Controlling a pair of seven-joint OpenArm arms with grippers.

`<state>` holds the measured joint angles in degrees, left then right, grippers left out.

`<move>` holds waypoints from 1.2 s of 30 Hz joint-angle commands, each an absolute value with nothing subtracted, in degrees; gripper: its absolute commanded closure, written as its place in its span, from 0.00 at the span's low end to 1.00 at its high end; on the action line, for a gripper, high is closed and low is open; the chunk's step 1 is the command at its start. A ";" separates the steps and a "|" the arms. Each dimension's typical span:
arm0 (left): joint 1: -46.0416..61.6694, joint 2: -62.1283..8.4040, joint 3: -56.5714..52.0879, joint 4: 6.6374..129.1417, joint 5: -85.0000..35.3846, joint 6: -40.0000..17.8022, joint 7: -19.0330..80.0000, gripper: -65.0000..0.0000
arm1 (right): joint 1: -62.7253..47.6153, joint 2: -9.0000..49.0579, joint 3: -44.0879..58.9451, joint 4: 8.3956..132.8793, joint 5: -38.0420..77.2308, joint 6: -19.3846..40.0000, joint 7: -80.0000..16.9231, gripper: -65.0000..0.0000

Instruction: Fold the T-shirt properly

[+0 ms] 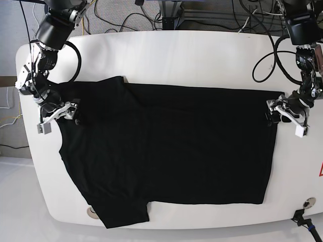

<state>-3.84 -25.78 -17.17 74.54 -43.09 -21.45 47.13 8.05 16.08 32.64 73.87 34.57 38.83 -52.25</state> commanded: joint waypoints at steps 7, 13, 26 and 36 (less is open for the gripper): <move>-2.68 -28.88 -17.71 88.75 -42.33 -21.67 45.85 0.12 | 1.10 19.56 32.66 90.42 36.44 39.52 -50.68 0.15; 2.15 -28.88 -17.71 94.46 -42.33 -21.67 45.93 0.12 | -6.81 18.95 32.92 94.20 36.44 39.52 -50.68 0.15; 5.85 -27.03 -17.80 96.66 -35.03 -25.71 45.67 0.12 | -8.92 17.10 32.92 98.15 28.09 39.78 -49.80 0.15; 6.81 -23.96 -17.89 96.75 -23.96 -32.66 42.95 0.12 | -6.11 17.10 34.51 90.24 12.18 39.96 -44.00 0.15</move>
